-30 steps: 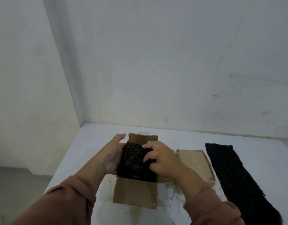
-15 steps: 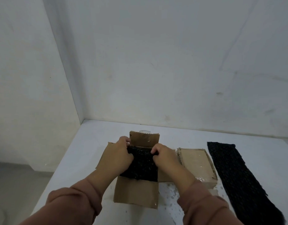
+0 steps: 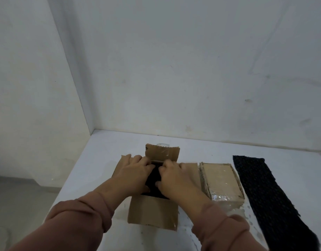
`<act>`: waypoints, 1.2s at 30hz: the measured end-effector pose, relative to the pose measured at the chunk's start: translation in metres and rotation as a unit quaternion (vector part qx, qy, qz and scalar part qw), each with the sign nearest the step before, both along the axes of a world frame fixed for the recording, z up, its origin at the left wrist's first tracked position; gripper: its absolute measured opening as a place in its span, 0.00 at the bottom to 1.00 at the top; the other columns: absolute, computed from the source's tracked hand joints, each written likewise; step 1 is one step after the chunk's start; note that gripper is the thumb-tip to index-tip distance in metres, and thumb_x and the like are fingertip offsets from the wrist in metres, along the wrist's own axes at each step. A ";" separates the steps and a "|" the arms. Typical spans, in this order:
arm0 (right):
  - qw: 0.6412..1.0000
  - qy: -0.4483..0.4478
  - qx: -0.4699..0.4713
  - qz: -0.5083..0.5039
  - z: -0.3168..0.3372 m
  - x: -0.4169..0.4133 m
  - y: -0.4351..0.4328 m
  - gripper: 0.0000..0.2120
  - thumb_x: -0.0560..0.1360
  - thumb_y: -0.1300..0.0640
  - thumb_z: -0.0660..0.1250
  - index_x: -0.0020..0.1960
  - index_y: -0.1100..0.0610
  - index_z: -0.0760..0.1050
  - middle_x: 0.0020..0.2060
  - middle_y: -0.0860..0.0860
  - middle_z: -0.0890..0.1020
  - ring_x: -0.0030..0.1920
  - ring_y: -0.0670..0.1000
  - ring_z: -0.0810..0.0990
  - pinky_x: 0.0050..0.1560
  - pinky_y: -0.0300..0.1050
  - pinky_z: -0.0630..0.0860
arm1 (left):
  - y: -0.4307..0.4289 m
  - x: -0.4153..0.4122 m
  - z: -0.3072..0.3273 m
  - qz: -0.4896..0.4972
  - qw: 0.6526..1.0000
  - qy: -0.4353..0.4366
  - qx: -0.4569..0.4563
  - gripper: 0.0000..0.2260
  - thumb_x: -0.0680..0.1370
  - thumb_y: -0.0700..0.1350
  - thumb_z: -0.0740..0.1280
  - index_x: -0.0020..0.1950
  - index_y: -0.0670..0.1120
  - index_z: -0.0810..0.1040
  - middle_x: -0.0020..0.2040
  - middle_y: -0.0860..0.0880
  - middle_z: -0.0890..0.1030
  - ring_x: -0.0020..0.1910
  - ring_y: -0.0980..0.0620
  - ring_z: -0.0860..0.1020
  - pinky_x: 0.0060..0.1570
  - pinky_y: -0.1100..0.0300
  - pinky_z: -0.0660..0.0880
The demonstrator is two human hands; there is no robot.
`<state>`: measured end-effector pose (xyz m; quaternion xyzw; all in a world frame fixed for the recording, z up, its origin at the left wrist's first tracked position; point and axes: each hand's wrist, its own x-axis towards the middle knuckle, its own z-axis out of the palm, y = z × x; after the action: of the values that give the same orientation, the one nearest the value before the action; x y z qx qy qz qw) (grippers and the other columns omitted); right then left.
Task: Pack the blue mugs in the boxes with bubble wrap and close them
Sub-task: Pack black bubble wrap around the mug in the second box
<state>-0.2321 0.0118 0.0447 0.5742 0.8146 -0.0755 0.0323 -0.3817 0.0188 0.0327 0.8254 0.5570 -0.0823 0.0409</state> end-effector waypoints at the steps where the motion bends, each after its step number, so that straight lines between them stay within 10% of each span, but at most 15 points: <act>1: 0.999 -0.034 -0.039 0.006 -0.003 -0.002 0.001 0.25 0.74 0.47 0.62 0.68 0.56 0.66 0.62 0.54 0.68 0.64 0.56 0.67 0.65 0.50 0.58 | 0.001 0.002 -0.001 -0.002 1.000 0.010 0.000 0.30 0.72 0.59 0.65 0.72 0.53 0.65 0.70 0.51 0.65 0.70 0.47 0.61 0.72 0.43 0.48; 9: 0.981 -0.146 -0.125 0.006 -0.021 0.003 0.010 0.40 0.74 0.42 0.62 0.77 0.57 0.47 0.76 0.57 0.54 0.74 0.56 0.57 0.71 0.63 0.36 | 0.005 0.000 -0.004 0.028 0.993 0.067 -0.098 0.30 0.75 0.53 0.64 0.75 0.54 0.59 0.76 0.53 0.58 0.77 0.45 0.46 0.68 0.30 0.39; 18: 0.984 -0.136 -0.115 0.022 -0.019 0.008 0.007 0.39 0.75 0.46 0.63 0.76 0.59 0.48 0.75 0.58 0.55 0.73 0.57 0.59 0.72 0.64 0.38 | -0.001 0.003 -0.004 0.053 0.989 0.060 -0.121 0.31 0.77 0.48 0.62 0.77 0.52 0.53 0.78 0.53 0.54 0.78 0.44 0.41 0.68 0.29 0.39; 22: 0.987 0.127 -0.088 -0.051 0.008 0.035 0.009 0.25 0.77 0.54 0.63 0.71 0.58 0.64 0.73 0.54 0.64 0.71 0.55 0.63 0.71 0.45 0.57 | -0.007 0.007 0.010 0.071 0.992 0.025 -0.104 0.28 0.76 0.44 0.61 0.75 0.54 0.60 0.76 0.52 0.59 0.78 0.44 0.43 0.69 0.29 0.40; 27: 0.890 0.364 0.057 -0.269 0.035 0.124 -0.002 0.13 0.76 0.61 0.62 0.57 0.55 0.79 0.57 0.50 0.80 0.56 0.49 0.76 0.55 0.36 0.67 | -0.028 0.051 0.023 0.056 0.992 -0.107 0.026 0.21 0.74 0.41 0.61 0.66 0.53 0.72 0.67 0.52 0.71 0.69 0.48 0.63 0.69 0.49 0.56; 36: 0.912 0.085 -0.137 -0.377 -0.044 0.274 -0.044 0.18 0.74 0.51 0.65 0.59 0.61 0.73 0.58 0.58 0.77 0.56 0.57 0.77 0.46 0.41 0.71 | -0.059 0.222 0.009 -0.091 0.920 -0.371 -0.086 0.16 0.77 0.38 0.58 0.62 0.47 0.77 0.62 0.47 0.75 0.61 0.47 0.72 0.62 0.51 0.70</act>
<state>0.0422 -0.0317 0.0007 0.8202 0.5186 -0.2413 0.0106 -0.1597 -0.0401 0.0416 0.8374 0.4151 0.1787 0.3074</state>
